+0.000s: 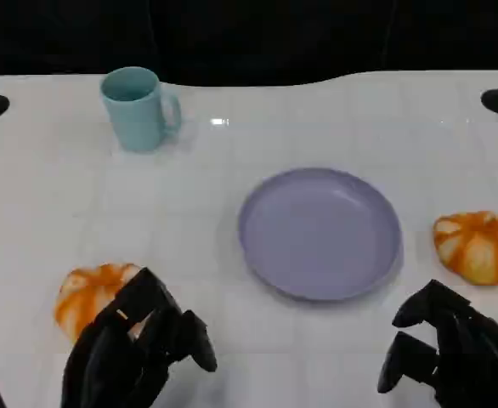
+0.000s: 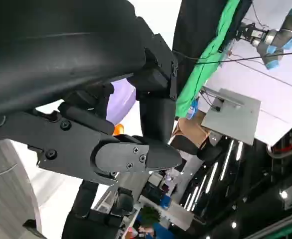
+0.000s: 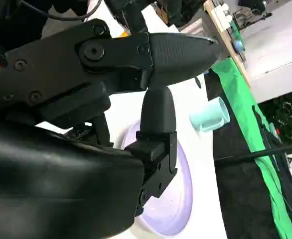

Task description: Grasp the bread from the table and place it into the plate.

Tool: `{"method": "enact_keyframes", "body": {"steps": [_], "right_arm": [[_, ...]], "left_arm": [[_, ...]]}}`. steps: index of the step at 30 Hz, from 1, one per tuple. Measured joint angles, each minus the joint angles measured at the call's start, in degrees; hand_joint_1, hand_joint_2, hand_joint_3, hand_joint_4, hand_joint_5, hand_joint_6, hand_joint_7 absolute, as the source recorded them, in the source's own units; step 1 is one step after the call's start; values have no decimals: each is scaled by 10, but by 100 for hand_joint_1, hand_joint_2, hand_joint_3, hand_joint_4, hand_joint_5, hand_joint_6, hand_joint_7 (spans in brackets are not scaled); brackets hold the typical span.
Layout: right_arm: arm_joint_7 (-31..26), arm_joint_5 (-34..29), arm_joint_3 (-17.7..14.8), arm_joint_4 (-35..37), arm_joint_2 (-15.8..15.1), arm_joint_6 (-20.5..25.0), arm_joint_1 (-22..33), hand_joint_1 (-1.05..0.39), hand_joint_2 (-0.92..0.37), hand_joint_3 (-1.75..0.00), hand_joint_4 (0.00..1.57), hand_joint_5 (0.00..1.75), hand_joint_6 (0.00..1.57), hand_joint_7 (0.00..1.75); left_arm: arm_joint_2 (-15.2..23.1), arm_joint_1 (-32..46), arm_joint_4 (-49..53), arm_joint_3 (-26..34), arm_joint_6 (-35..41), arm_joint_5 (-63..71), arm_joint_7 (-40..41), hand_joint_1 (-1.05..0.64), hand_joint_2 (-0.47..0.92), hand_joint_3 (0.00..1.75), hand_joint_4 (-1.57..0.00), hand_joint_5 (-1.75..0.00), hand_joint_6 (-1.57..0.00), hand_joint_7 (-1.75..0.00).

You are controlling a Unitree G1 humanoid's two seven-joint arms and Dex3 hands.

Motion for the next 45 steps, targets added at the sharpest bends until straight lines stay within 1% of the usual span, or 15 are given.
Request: {"method": "enact_keyframes", "body": {"steps": [11, 36, 38, 42, 43, 45], "right_arm": [[0, 0, 0, 1, 1, 0, -3, -54, -92, -40, 61, 175, 45, 162], [0, 0, 0, 1, 1, -1, -5, -53, -92, -41, 60, 175, 44, 162], [0, 0, 0, 1, 1, -1, -5, -53, -92, -42, 61, 175, 44, 164], [0, -1, 0, 2, 1, -1, -7, -54, -92, -42, 61, 175, 44, 164], [0, -1, -1, 2, 1, -1, -8, -54, -92, -42, 61, 175, 44, 164], [0, -1, -1, 2, 1, 0, -8, -54, -92, -41, 61, 175, 43, 164]], "left_arm": [[1, -8, 1, 10, 6, -3, -3, -59, 92, 34, -75, -175, -54, -175], [-2, -14, 6, 12, 6, -3, -8, -59, 92, 34, -76, -175, -52, -175], [-2, -14, 7, 12, 6, -3, -8, -58, 92, 34, -73, -175, -52, -165], [0, -15, 7, 10, -3, 9, -11, -59, 92, 38, -68, -175, -50, -160], [2, -15, 7, 10, -7, 13, -12, -59, 92, 36, -63, -171, -52, -146], [4, -15, 7, 8, -22, 30, -12, -59, 92, 35, -60, -169, -53, -138]]}}
